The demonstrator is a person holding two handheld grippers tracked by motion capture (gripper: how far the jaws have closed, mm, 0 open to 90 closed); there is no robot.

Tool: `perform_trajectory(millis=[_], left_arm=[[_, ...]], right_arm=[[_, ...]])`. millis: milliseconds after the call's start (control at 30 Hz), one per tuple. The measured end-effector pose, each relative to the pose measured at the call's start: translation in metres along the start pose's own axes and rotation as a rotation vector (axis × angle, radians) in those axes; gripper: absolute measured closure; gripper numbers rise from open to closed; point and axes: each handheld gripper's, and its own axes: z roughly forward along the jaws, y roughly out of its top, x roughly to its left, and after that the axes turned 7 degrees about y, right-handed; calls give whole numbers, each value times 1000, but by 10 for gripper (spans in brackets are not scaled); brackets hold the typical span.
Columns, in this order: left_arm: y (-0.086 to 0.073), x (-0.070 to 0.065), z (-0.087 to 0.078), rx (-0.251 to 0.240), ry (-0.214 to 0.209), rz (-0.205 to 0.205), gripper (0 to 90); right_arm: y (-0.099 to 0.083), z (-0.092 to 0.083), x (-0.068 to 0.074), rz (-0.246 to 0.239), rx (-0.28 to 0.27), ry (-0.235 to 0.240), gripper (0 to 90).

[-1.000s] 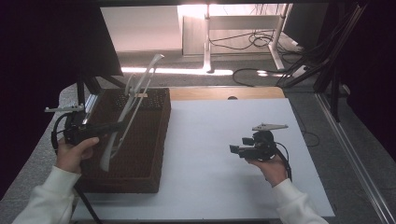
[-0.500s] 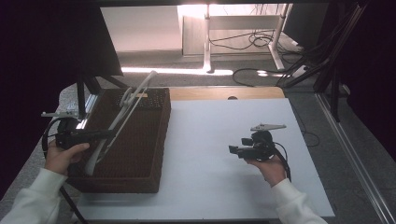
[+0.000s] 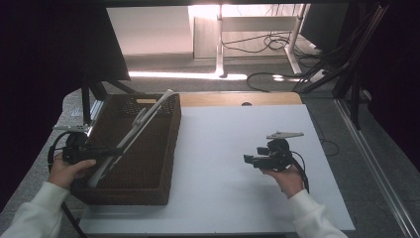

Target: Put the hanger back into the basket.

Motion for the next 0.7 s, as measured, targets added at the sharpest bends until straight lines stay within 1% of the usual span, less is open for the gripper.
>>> perform_trajectory(millis=[67, 100, 133, 167, 200, 233, 267, 300, 333, 367, 400, 433, 467, 567, 700], left_arm=[[0, 1, 3, 24, 38, -18, 803], [0, 2, 5, 38, 64, -29, 787], [0, 3, 6, 47, 84, -35, 762], [0, 4, 7, 55, 97, -36, 759], [-1, 4, 8, 58, 86, -42, 777], [-1, 4, 9, 60, 85, -41, 779], [-1, 3, 10, 65, 98, -38, 779], [-1, 3, 10, 64, 102, -39, 761], [-1, 3, 10, 58, 110, -41, 723], [0, 2, 11, 56, 121, -47, 647], [0, 2, 11, 50, 138, -47, 601], [0, 2, 11, 44, 150, -46, 572], [0, 1, 11, 41, 152, -48, 545], [1, -1, 12, 42, 156, -40, 488], [2, -7, 16, 51, 155, -19, 456]], right_arm=[[0, 1, 0, -1, 0, 0, 307], [0, 1, -1, 0, 1, 0, 307], [0, 1, -1, 1, 2, 0, 307], [-1, 1, -1, 2, 4, 0, 307], [-1, 1, -1, 1, 5, 0, 307], [-1, 1, -1, 1, 5, 0, 307], [-1, 1, -1, 1, 4, -2, 307], [-1, 1, -2, 3, 5, -2, 307], [-1, 1, -2, 5, 4, -2, 307], [-1, 1, -2, 6, 4, -3, 307], [-1, 1, -2, 6, 4, -3, 307], [-1, 1, -2, 5, 4, -3, 307], [-1, 1, -2, 5, 4, -2, 307], [-1, 1, -1, 4, 4, -3, 307], [-1, 2, -2, 6, 7, -3, 307]])
